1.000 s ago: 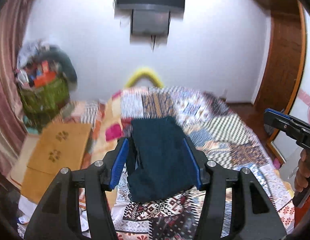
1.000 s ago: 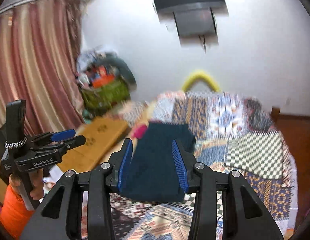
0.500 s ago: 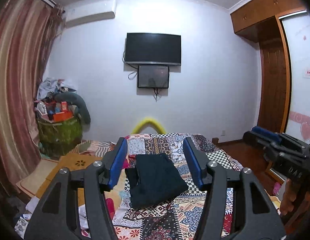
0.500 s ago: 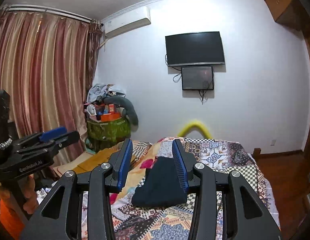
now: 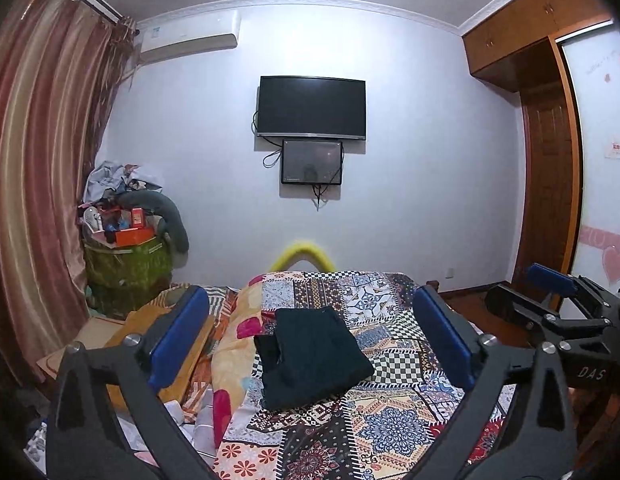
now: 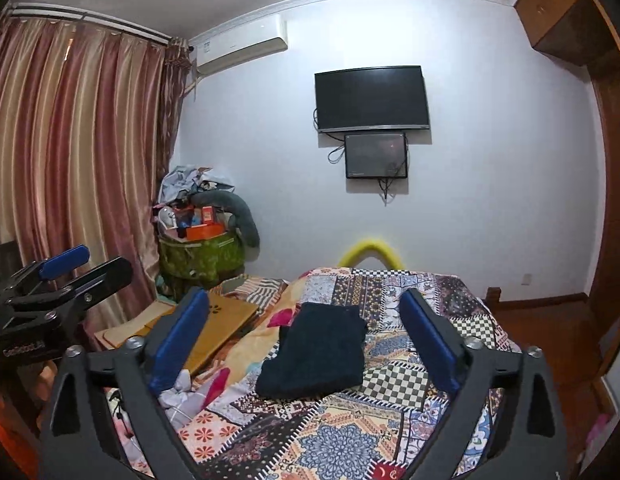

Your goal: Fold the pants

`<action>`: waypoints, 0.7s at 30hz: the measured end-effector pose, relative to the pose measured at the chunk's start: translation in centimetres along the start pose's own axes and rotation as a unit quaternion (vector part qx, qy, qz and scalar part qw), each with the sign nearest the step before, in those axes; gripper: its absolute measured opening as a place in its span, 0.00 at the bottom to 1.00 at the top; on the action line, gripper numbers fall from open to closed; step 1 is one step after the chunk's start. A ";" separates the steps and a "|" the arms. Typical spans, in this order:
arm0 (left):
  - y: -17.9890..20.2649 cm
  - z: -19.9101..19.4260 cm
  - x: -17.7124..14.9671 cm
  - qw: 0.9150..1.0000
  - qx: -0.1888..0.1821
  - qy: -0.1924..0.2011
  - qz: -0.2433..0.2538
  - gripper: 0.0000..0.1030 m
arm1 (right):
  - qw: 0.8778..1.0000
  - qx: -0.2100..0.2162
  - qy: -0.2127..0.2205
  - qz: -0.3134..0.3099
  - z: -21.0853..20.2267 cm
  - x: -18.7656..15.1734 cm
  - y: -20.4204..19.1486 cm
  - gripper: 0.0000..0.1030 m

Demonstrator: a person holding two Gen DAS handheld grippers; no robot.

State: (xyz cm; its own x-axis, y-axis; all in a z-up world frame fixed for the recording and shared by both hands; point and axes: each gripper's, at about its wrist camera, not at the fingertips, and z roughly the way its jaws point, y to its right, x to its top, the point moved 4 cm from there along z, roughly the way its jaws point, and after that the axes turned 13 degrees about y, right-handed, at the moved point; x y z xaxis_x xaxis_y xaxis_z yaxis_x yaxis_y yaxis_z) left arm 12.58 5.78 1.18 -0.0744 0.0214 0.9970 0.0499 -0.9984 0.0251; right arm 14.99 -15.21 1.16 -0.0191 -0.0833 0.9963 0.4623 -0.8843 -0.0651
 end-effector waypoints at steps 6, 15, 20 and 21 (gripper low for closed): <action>-0.1 -0.1 -0.5 1.000 -0.005 -0.004 -0.008 1.00 | 1.000 -0.003 0.006 -0.015 -0.5 -0.2 -0.4 0.98; -0.2 -0.1 -0.7 1.000 -0.002 -0.003 -0.002 1.00 | 1.000 -0.003 0.004 -0.006 -1.0 -1.0 0.0 0.99; 0.1 0.0 -0.8 1.000 -0.003 -0.005 -0.004 1.00 | 1.000 -0.002 0.002 -0.003 -1.1 -0.9 0.2 0.99; 0.1 0.0 -0.8 1.000 -0.002 -0.005 -0.004 1.00 | 1.000 -0.002 0.002 -0.003 -1.2 -0.9 0.3 0.99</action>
State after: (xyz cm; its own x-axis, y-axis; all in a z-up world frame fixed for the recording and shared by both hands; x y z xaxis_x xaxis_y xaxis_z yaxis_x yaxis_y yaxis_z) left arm 12.66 5.66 0.38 -0.0652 0.0300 0.9974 0.0449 -0.9984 0.0330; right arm 14.07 -15.90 0.17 -0.0259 -0.0800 0.9965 0.4583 -0.8868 -0.0593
